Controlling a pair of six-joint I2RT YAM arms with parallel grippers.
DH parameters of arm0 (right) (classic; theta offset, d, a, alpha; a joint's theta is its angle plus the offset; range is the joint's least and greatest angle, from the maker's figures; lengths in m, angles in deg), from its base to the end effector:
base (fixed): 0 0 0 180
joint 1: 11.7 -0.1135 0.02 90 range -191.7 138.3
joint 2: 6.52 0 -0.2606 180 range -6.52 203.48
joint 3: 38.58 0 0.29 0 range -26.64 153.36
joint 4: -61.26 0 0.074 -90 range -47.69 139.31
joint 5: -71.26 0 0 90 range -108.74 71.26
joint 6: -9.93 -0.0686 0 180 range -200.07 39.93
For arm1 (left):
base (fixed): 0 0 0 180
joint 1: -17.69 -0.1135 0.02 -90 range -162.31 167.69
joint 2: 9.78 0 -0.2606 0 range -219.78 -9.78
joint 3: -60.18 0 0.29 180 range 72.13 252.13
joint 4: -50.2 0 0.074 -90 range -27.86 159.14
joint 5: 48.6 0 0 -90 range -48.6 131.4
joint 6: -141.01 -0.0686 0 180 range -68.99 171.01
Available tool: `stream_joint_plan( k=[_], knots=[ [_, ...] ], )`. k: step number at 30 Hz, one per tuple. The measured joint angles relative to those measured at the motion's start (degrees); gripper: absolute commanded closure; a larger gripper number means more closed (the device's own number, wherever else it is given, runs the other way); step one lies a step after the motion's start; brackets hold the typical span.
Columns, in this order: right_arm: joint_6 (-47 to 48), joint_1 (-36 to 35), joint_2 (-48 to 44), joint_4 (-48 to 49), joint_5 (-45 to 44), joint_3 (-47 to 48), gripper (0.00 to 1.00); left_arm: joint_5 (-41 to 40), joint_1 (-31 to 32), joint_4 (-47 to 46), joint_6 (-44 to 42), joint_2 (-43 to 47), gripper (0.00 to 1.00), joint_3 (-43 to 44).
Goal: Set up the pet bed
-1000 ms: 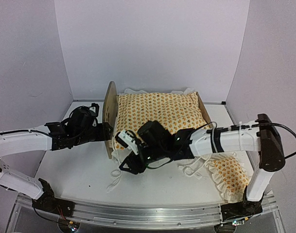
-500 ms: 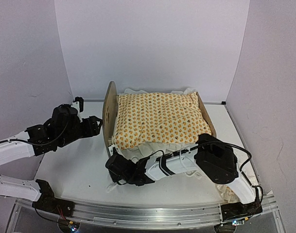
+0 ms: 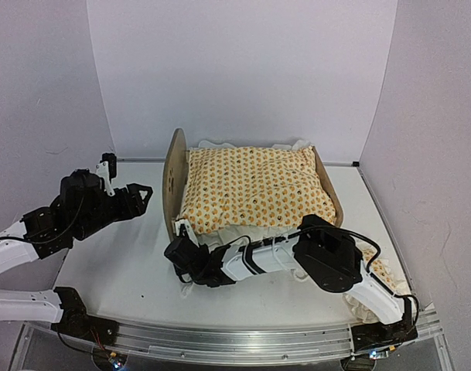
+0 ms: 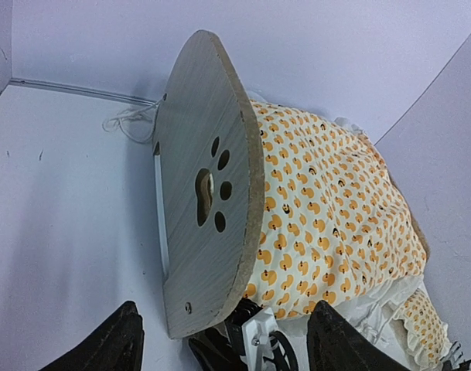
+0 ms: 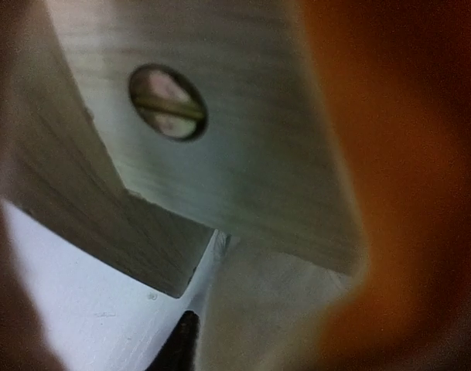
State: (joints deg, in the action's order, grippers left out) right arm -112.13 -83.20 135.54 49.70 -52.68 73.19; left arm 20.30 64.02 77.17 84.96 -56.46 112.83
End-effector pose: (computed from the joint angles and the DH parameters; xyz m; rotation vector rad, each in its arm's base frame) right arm 0.2183 0.5317 0.0401 -0.4513 2.1312 0.3502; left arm 0.1963 -0.1699 0.2838 -0.0377 1.9555 -0.5833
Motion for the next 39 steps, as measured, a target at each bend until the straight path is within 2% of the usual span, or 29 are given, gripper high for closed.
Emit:
stream_joint_plan(
  k=[2, 6, 8, 12, 18, 23, 26, 30, 31, 34, 36, 37, 38, 39],
  knots=[
    [0.44, 0.0, 0.28, 0.39, -0.15, 0.2, 0.99, 0.0, 0.0, 0.07, -0.22, 1.09, 0.26, -0.02],
    [1.88, -0.17, -0.39, 2.29, 0.96, -2.32, 1.0, 0.33, 0.0, 0.63, -0.92, 2.93, 0.24, -0.02],
    [3.45, -0.2, -2.93, 3.19, 4.2, -5.79, 1.0, 0.81, 0.0, 1.68, -0.79, 3.63, 0.24, -0.04],
    [7.85, 0.39, -10.67, 1.73, 17.86, -13.68, 1.0, 3.43, 0.0, 2.49, 1.95, 6.34, 0.26, -2.29],
    [11.47, 2.19, -19.87, 5.49, 39.85, -21.62, 1.0, 14.19, -0.04, -2.12, 11.93, 10.12, 0.32, -14.84],
    [13.29, 2.75, -22.95, 11.74, 50.45, -27.34, 1.0, 24.92, -0.02, -13.33, 22.25, 3.52, 0.29, -26.14],
    [14.14, 2.84, -24.3, 14.56, 53.4, -29.79, 1.0, 28.61, -0.02, -16.9, 26.14, -1.44, 0.24, -27.71],
    [14.8, 2.89, -24.61, 18.01, 56.11, -30.16, 1.0, 32.11, -0.02, -24.48, 29.4, -6.38, 0.27, -27.74],
    [14.86, 2.91, -24.61, 18.69, 56.48, -30.16, 1.0, 33.14, -0.02, -26.67, 30.08, -8.22, 0.3, -27.74],
    [14.91, 3.02, -24.61, 20.79, 57.51, -30.25, 1.0, 35.58, -0.02, -32.59, 31.69, -13.88, 0.49, -27.76],
    [14.88, 3.08, -24.61, 22.03, 57.86, -30.45, 1.0, 36.3, 0.0, -35.08, 32.09, -16.44, 0.77, -27.74],
    [14.84, 3.08, -24.61, 22.38, 57.99, -30.62, 0.97, 36.59, 0.0, -35.95, 32.17, -17.33, 0.89, -27.74],
    [14.73, 3.08, -24.61, 22.6, 57.96, -30.71, 0.83, 36.52, -0.02, -36.52, 32.44, -17.86, 0.97, -27.74],
    [14.45, 3.08, -24.61, 22.23, 57.64, -30.73, 0.72, 36.59, 0.0, -37.05, 32.04, -18.25, 1.0, -27.74]
  ],
)
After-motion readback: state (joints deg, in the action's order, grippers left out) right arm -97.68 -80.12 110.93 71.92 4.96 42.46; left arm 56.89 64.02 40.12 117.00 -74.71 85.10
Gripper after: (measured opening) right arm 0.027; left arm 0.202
